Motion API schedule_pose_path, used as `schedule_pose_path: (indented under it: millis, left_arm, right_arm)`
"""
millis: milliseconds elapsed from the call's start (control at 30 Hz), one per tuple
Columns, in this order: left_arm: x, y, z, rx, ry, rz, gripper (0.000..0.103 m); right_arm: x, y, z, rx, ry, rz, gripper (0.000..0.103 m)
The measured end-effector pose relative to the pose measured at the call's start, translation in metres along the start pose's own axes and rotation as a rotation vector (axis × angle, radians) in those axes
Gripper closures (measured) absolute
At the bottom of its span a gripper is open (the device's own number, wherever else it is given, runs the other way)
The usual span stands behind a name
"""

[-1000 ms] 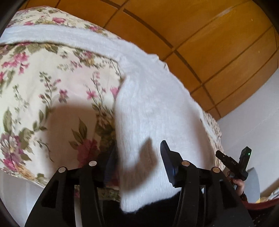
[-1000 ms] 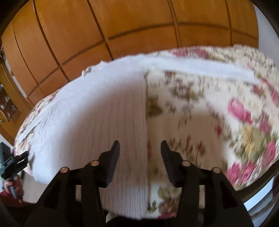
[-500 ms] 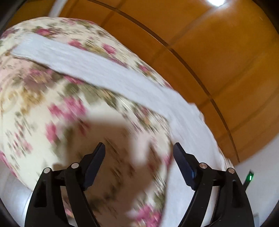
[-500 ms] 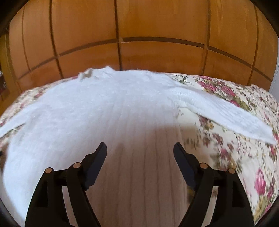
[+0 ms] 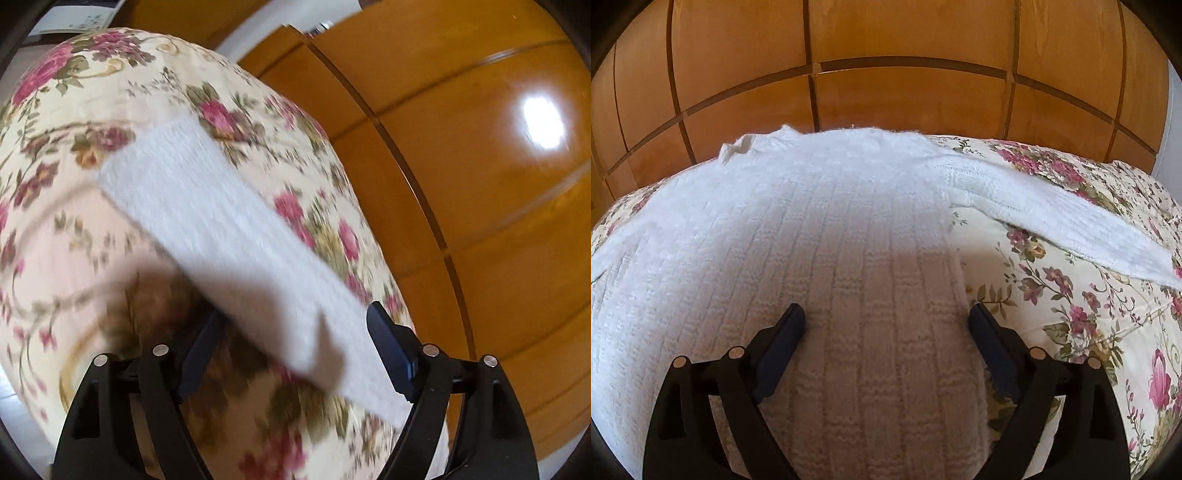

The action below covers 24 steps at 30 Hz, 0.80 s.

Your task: Fold small clothes

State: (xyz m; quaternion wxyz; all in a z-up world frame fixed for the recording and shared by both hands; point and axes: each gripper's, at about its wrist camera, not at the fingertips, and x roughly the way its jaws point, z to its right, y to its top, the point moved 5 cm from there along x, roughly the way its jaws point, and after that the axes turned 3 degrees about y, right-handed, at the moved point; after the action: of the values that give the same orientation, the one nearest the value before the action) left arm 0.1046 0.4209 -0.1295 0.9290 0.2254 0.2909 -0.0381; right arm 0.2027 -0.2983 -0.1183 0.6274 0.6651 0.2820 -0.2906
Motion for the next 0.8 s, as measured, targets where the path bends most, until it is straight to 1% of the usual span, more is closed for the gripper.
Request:
schedule_pose_path:
  millis: [33, 67, 100, 200, 233, 267, 300, 367, 467, 567, 600, 667, 700, 800]
  left_arm:
    - [0.005, 0.004, -0.002, -0.006, 0.003, 0.012, 0.028]
    - [0.007, 0.008, -0.004, -0.004, 0.014, 0.026, 0.034]
    - [0.010, 0.011, -0.006, 0.008, 0.045, 0.043, 0.041]
    - [0.017, 0.014, -0.003, 0.032, 0.091, 0.056, 0.053]
    - [0.020, 0.014, -0.001, 0.036, 0.097, 0.043, 0.070]
    - [0.023, 0.015, 0.001, 0.036, 0.103, 0.026, 0.093]
    - [0.025, 0.016, 0.005, 0.041, 0.124, 0.019, 0.097]
    - [0.023, 0.017, 0.015, 0.046, 0.132, 0.056, 0.097]
    - [0.018, 0.015, 0.045, 0.089, 0.110, 0.097, 0.097]
    - [0.015, 0.008, 0.088, 0.180, 0.072, 0.129, 0.097]
    - [0.015, 0.002, 0.110, 0.233, 0.055, 0.134, 0.097]
    - [0.016, -0.010, 0.138, 0.301, 0.027, 0.126, 0.097]
    - [0.019, -0.020, 0.159, 0.351, 0.011, 0.114, 0.097]
    - [0.031, -0.047, 0.199, 0.466, -0.012, 0.083, 0.097]
  right_arm:
    - [-0.001, 0.000, -0.002, -0.002, -0.003, -0.001, 0.013]
    - [-0.001, -0.001, -0.002, -0.003, -0.005, -0.002, 0.012]
    - [0.000, 0.000, -0.003, -0.005, -0.006, -0.006, 0.011]
    - [-0.001, 0.000, -0.002, -0.003, -0.007, -0.009, 0.010]
    - [-0.001, 0.000, -0.002, -0.001, -0.006, -0.010, 0.010]
    - [-0.001, 0.000, -0.001, -0.001, -0.006, -0.010, 0.010]
    - [-0.001, 0.000, -0.001, -0.001, -0.005, -0.011, 0.010]
    - [-0.001, 0.000, -0.001, 0.000, -0.005, -0.012, 0.010]
    - [-0.001, 0.000, -0.001, 0.004, -0.001, -0.013, 0.010]
    - [-0.001, 0.000, -0.001, 0.006, 0.001, -0.011, 0.010]
    - [-0.001, 0.000, -0.001, 0.006, 0.001, -0.011, 0.010]
    - [-0.001, 0.000, -0.001, 0.006, 0.002, -0.011, 0.010]
    - [-0.001, 0.000, -0.001, 0.008, 0.004, -0.010, 0.010]
    - [-0.001, -0.001, 0.000, 0.014, 0.010, -0.008, 0.010]
